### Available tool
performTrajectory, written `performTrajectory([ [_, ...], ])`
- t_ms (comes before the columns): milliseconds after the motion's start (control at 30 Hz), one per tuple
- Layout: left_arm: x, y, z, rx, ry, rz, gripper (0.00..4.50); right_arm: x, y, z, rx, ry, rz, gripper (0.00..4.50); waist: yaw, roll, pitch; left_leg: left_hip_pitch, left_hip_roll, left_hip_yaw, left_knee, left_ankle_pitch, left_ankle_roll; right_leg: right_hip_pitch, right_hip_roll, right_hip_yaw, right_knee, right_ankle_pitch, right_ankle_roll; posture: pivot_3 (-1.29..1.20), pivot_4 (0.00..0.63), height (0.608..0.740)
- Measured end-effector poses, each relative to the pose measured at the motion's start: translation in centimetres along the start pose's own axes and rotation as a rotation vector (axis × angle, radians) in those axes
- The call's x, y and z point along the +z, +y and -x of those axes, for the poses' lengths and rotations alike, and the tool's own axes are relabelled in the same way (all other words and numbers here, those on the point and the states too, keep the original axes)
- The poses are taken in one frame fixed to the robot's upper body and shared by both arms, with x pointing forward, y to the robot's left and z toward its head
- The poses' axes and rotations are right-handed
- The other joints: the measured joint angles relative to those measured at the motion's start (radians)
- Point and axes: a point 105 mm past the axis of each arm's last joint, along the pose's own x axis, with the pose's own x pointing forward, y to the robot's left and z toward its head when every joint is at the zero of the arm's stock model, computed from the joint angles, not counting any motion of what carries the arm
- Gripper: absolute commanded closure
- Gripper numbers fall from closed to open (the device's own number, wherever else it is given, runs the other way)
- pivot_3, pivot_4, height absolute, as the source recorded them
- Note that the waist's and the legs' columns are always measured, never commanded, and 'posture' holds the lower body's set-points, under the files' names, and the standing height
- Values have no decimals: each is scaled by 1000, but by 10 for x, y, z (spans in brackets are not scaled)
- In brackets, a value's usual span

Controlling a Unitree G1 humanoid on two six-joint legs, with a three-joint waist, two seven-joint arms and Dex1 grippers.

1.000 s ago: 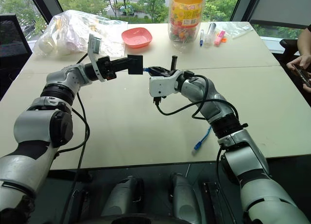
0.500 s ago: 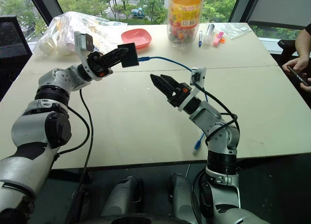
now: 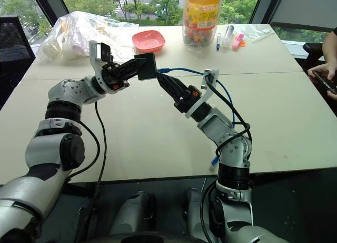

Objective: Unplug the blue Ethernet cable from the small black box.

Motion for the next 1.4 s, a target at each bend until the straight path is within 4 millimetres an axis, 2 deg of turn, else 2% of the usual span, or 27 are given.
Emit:
performTrajectory([
  [533, -2, -1, -1, -6, 8, -2, 3998, 0, 4, -3, 17, -14, 5, 1050, 1, 0, 0, 0, 0, 0, 0, 0, 0, 0, 0, 0, 0, -1, 1, 0, 150, 740],
  [567, -2, -1, -1, -6, 10, 0, 3998, 1, 4, -3, 17, -17, 6, 1429, 0, 0, 0, 0, 0, 0, 0, 0, 0, 0, 0, 0, 0, -1, 1, 0, 150, 740],
  [600, -2, -1, -1, -6, 12, 1, 3998, 1, 4, -3, 18, -20, 6, 1559, 0, 0, 0, 0, 0, 0, 0, 0, 0, 0, 0, 0, 0, -1, 1, 0, 150, 740],
  [633, -3, -1, -1, -5, 14, 1, 3998, 1, 4, -3, 18, -22, 7, 1901, 0, 0, 0, 0, 0, 0, 0, 0, 0, 0, 0, 0, 0, -1, 1, 0, 150, 740],
  [800, -7, -1, -1, -13, 30, 9, 3998, 0, 5, -4, 26, -18, 10, 4444, 0, 0, 0, 0, 0, 0, 0, 0, 0, 0, 0, 0, 0, -1, 1, 0, 150, 740],
  [1200, -8, 0, 1, -11, 17, 14, 3998, -1, 6, -4, 35, -11, 29, 4444, 1, 0, 0, 0, 0, 0, 0, 0, 0, 0, 0, 0, -1, -1, 1, 0, 150, 740],
  [1400, -6, 7, 6, 40, -7, 21, 3998, 0, -6, -7, -7, -16, -1, 4444, 0, 0, 0, 0, 0, 0, 0, 0, 0, 0, 0, 0, -1, -1, 1, 0, 150, 740],
])
